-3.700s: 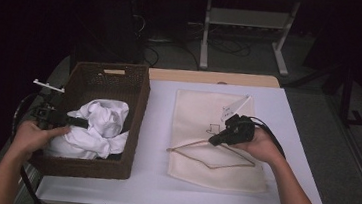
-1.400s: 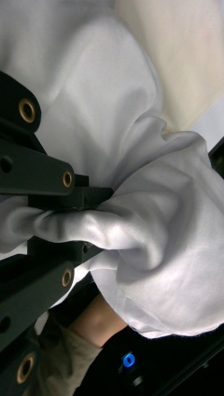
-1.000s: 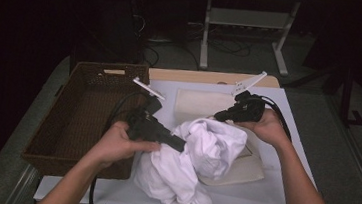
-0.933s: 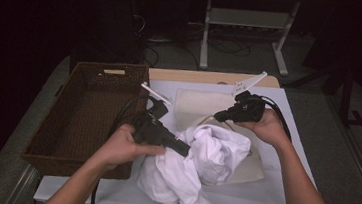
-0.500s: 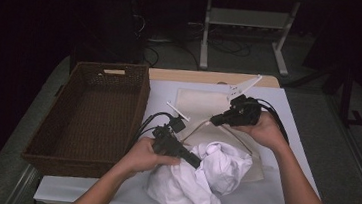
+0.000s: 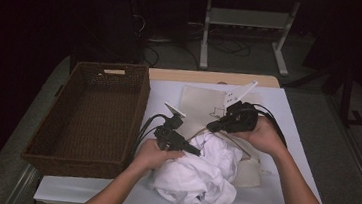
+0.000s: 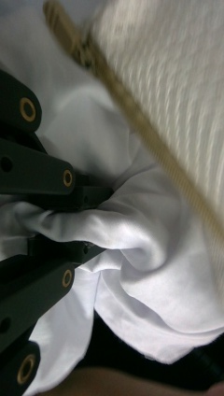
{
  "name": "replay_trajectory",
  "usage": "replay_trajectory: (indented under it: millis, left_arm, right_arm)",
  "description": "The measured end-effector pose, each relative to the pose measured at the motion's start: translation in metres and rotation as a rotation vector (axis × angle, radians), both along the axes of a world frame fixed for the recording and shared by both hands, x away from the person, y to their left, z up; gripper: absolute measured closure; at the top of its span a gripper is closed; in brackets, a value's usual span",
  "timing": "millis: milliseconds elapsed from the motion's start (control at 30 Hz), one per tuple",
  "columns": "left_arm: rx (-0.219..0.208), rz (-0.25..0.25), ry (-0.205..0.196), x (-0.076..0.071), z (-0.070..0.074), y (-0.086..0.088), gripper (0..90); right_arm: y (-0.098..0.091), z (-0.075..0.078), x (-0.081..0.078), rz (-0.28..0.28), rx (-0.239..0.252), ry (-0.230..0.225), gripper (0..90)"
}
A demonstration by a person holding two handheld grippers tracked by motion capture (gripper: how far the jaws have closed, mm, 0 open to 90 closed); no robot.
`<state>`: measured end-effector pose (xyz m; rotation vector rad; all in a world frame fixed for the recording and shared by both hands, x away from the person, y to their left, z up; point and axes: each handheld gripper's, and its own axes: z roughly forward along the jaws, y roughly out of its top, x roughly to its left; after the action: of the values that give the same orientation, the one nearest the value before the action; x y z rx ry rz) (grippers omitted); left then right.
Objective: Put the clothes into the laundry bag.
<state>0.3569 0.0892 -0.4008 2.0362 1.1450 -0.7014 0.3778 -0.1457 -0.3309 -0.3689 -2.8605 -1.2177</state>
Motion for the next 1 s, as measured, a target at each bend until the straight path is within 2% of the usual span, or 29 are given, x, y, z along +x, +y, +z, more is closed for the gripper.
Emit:
replay_trajectory:
  millis: [67,167,200,233,267,333,433,467,533,567,600,633,667,700,800,833,933,1000]
  left_arm:
    - [0.012,0.032,-0.003,0.0,-0.009,-0.002,79.9]
    - [0.015,0.039,-0.013,-0.001,-0.008,-0.004,79.1]
    - [-0.007,0.053,-0.002,0.0,-0.007,-0.005,79.3]
    - [-0.007,0.053,-0.002,0.0,-0.007,-0.005,79.7]
    - [-0.051,0.057,0.01,-0.001,-0.005,-0.004,80.0]
    - [-0.094,0.06,0.02,-0.002,-0.001,-0.004,80.3]
    - [-0.112,0.053,0.015,-0.002,0.002,-0.003,80.4]
    - [-0.124,0.073,0.0,-0.001,0.004,0.0,80.7]
    - [-0.132,0.093,-0.004,0.0,0.005,0.002,80.8]
    - [-0.132,0.139,-0.033,0.001,0.005,0.004,81.1]
    - [-0.132,0.139,-0.033,0.001,0.005,0.004,81.1]
    - [-0.125,0.17,-0.037,0.003,0.003,0.003,81.1]
    - [-0.125,0.17,-0.037,0.003,0.003,0.003,80.9]
    - [-0.099,0.178,-0.052,0.002,0.001,0.0,80.5]
    - [-0.082,0.174,-0.062,0.001,0.003,-0.002,74.6]
    - [-0.067,0.165,-0.073,-0.001,0.007,-0.001,69.6]
    - [-0.054,0.146,-0.072,-0.002,0.016,0.003,56.1]
    - [-0.053,0.141,-0.073,-0.003,0.02,0.004,54.2]
  right_arm:
    - [-0.001,-0.001,0.0,0.0,0.001,0.003,88.4]
    - [-0.001,-0.003,0.001,-0.002,0.007,0.006,88.4]
    - [0.0,-0.004,0.0,-0.002,0.011,0.013,88.5]
    - [0.0,-0.004,0.0,-0.003,0.01,0.016,88.4]
    - [0.001,-0.004,0.0,-0.001,0.009,0.014,88.4]
    - [0.001,-0.005,-0.001,0.006,0.015,0.016,88.4]
    - [0.001,-0.004,-0.002,0.011,0.013,0.014,88.4]
    - [-0.001,-0.002,-0.003,0.014,0.019,0.015,88.4]
    - [-0.001,-0.001,-0.003,0.016,0.02,0.01,88.4]
    - [-0.001,0.0,-0.005,0.019,0.029,0.01,88.5]
    - [-0.001,0.0,-0.005,0.019,0.029,0.01,88.5]
    - [-0.001,0.001,-0.006,0.02,0.027,0.009,88.5]
    - [-0.001,0.001,-0.006,0.02,0.027,0.009,88.5]
    - [0.001,-0.001,-0.006,0.02,0.01,0.005,88.5]
    - [0.0,-0.005,-0.005,0.015,-0.001,0.012,88.5]
    - [-0.002,-0.007,-0.004,0.01,0.008,0.02,88.5]
    - [-0.004,-0.007,-0.004,0.008,0.007,0.018,88.5]
    - [-0.004,-0.006,-0.004,0.006,0.005,0.016,88.5]
